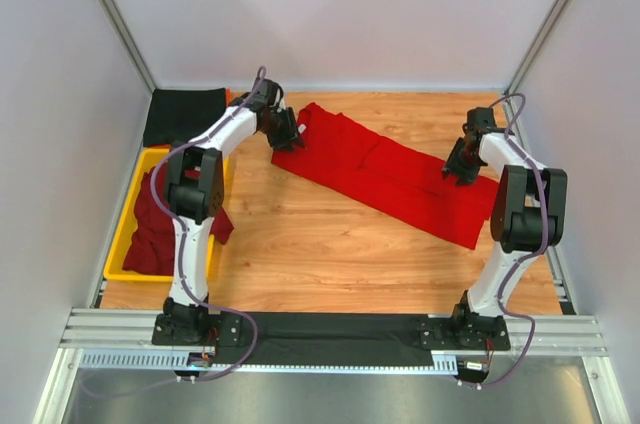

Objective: Fold and stack the t-shirts
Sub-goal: Fold the tshirt

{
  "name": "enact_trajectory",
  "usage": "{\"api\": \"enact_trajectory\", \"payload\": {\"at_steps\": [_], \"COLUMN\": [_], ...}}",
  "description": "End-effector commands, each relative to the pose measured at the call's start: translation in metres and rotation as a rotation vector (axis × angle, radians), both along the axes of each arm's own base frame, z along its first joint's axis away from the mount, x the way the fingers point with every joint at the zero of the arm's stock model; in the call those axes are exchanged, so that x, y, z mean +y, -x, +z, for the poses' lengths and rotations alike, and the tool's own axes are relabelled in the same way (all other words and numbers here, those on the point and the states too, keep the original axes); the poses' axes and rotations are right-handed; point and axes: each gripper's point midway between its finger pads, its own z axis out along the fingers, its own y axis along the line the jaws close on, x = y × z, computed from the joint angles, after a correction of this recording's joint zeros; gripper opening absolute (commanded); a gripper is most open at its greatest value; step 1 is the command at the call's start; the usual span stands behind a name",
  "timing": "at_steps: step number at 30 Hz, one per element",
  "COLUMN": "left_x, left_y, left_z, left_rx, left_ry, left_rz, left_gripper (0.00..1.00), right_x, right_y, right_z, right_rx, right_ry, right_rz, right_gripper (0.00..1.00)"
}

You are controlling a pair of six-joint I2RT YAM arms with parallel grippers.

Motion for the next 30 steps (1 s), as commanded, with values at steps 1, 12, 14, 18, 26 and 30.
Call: {"api": "enact_trajectory", "payload": {"at_steps": [1, 12, 14, 18, 26, 30], "left_x": [0.011, 0.004, 0.002, -0.007, 0.001, 0.01], "left_y": [0.004, -0.079, -0.096, -0.12, -0.081, -0.082], "left_z": [-0.039, -0.055, -0.045, -0.013, 0.034, 0.074], "left_rx": [0.122, 0.001, -0.033, -0.111, -0.168, -0.217], "left_ry": [-0.086, 0.005, 0.103, 0.288, 0.31, 0.286], "left_rz": [0.044, 0.094, 0.103, 0.07, -0.031, -0.052], "left_gripper": [0.45, 0.44, 0.44, 0.46, 0.5, 0.53], "right_x": [-0.005, 0.026, 0.042, 0.063, 0.088, 0.097], "right_y": [-0.004, 0.04, 0.046, 0.068, 0.093, 0.104], "right_z": [-0.002, 0.031, 0.043, 0.042, 0.002, -0.016], "right_rx": [0.01, -0.006, -0.007, 0.059, 0.165, 0.187], "right_ry": [0.04, -0.044, -0.052, 0.073, 0.151, 0.154], "right_rz": [0.013, 0.012, 0.073, 0.18, 0.259, 0.28], "right_gripper": [0.41, 0.42, 0.42, 0.43, 0.4, 0.4]}}
